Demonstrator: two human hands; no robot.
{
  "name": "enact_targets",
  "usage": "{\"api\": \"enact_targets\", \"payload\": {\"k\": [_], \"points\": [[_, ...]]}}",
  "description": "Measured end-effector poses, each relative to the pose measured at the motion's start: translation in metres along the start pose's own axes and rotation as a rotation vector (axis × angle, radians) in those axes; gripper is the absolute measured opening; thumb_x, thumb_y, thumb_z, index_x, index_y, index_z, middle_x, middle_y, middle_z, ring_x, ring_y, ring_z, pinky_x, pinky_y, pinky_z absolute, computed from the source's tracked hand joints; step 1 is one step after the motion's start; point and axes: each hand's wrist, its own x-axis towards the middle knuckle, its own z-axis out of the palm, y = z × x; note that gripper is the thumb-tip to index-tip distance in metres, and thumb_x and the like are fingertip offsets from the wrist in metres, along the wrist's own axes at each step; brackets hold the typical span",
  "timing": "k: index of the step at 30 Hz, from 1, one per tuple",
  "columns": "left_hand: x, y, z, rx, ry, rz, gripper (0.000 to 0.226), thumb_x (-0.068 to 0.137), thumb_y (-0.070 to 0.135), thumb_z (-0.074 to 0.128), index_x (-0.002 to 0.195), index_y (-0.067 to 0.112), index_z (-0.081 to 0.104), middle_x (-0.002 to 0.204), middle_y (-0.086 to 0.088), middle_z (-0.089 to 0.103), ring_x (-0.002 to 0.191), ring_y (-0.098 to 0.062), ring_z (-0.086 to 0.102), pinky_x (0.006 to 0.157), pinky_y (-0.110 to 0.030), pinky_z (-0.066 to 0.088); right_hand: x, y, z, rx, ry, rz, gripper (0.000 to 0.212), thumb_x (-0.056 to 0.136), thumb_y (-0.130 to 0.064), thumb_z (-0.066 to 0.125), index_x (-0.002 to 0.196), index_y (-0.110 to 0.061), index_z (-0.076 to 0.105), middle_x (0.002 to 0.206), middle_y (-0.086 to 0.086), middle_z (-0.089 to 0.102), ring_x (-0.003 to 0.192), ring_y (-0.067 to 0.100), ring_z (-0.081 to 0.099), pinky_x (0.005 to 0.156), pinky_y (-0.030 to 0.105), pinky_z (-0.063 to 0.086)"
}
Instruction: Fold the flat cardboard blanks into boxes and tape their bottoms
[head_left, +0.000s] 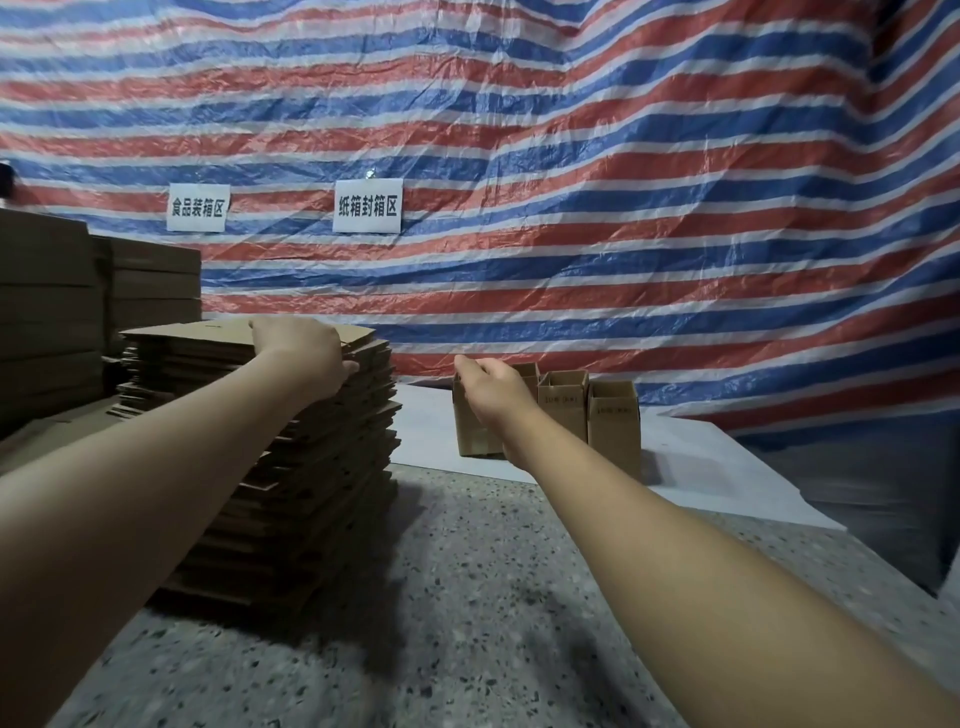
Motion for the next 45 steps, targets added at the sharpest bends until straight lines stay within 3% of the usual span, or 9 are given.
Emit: {"api": "enact_targets", "payload": {"k": [9,13,17,20,26,32,37,42,45], "points": [[-0.008,0.003,0.004,-0.196,0.265,-0.039,0.034,0.104,0.038,0.04,0.104,0.013,0.063,0.104,-0.011,0.066,0.104,-0.033,0.058,0.096,-0.043,0.037,0.002,0.004,-0.005,-0.027,-0.001,0.026,0.046,0.104,-0.048,0.042,0.136,-0.015,0.051,0.119,-0.002,0.054,0.108,0.018,0.051,0.088,0.036,0.039],[-0.014,0.005,-0.008,-0.499,0.664,0.183,0.019,0.101,0.014,0.051,0.096,0.001,0.063,0.09,-0.019,0.067,0.086,-0.038,0.062,0.083,-0.045,0.045,0.006,0.0,-0.01,-0.046,0.02,-0.017,0.034,0.103,-0.047,0.044,0.117,-0.018,0.056,0.109,-0.004,0.06,0.095,0.011,0.054,0.083,0.034,0.04],[-0.02,0.01,-0.035,-0.696,0.838,0.278,0.024,0.101,0.013,0.05,0.096,-0.007,0.063,0.088,-0.025,0.066,0.076,-0.04,0.06,0.071,-0.042,0.041,0.01,-0.009,-0.025,-0.056,0.058,-0.034,0.025,0.103,-0.047,0.043,0.106,-0.022,0.049,0.094,-0.008,0.054,0.095,0.014,0.053,0.085,0.035,0.041],[-0.024,0.018,-0.055,-0.843,0.918,0.326,0.025,0.101,0.014,0.05,0.1,-0.007,0.063,0.091,-0.025,0.065,0.075,-0.034,0.058,0.065,-0.035,0.038,0.01,-0.015,-0.038,-0.038,0.088,-0.043,0.034,0.105,-0.049,0.036,0.118,-0.021,0.052,0.121,0.009,0.06,0.111,0.025,0.057,0.096,0.044,0.043],[-0.04,0.045,-0.085,-1.127,0.988,0.356,0.022,0.099,0.013,0.051,0.101,-0.003,0.065,0.094,-0.017,0.067,0.081,-0.017,0.051,0.066,-0.021,0.029,0.014,-0.025,-0.075,0.132,0.336,-0.027,0.066,0.104,-0.057,0.032,0.156,-0.016,0.028,0.161,0.01,0.033,0.144,0.033,0.036,0.113,0.049,0.033],[-0.055,0.064,-0.098,-1.335,0.849,0.363,0.015,0.102,0.018,0.052,0.098,0.009,0.062,0.077,0.014,0.052,0.066,-0.001,0.048,0.06,-0.007,0.035,0.007,-0.022,-0.131,0.307,0.609,-0.108,0.073,0.102,-0.065,0.029,0.157,-0.017,0.025,0.16,0.009,0.034,0.141,0.031,0.04,0.098,0.038,0.037],[-0.064,0.079,-0.096,-1.519,0.608,0.34,0.018,0.103,0.029,0.05,0.089,0.021,0.058,0.073,0.011,0.054,0.061,0.011,0.05,0.052,-0.008,0.036,-0.011,-0.024,-0.162,0.274,0.701,-0.093,0.071,0.097,-0.069,0.034,0.148,-0.02,0.041,0.149,0.006,0.048,0.132,0.029,0.049,0.105,0.044,0.043],[-0.071,0.094,-0.075,-1.829,0.215,0.195,0.028,0.102,0.031,0.049,0.082,0.018,0.063,0.064,0.008,0.054,0.054,0.005,0.051,0.049,-0.011,0.039,-0.04,-0.003,-0.166,0.186,0.814,-0.064,0.048,0.094,-0.057,0.053,0.121,-0.017,0.052,0.101,-0.003,0.058,0.085,0.012,0.056,0.063,0.028,0.04],[-0.078,0.104,-0.055,-1.877,0.029,0.109,0.031,0.099,0.028,0.048,0.069,0.018,0.053,0.055,0.009,0.045,0.054,-0.004,0.046,0.052,-0.02,0.035,-0.06,0.014,-0.16,0.161,0.801,0.008,0.053,0.095,-0.051,0.056,0.133,-0.013,0.051,0.116,0.004,0.062,0.101,0.022,0.061,0.077,0.035,0.05]]}}
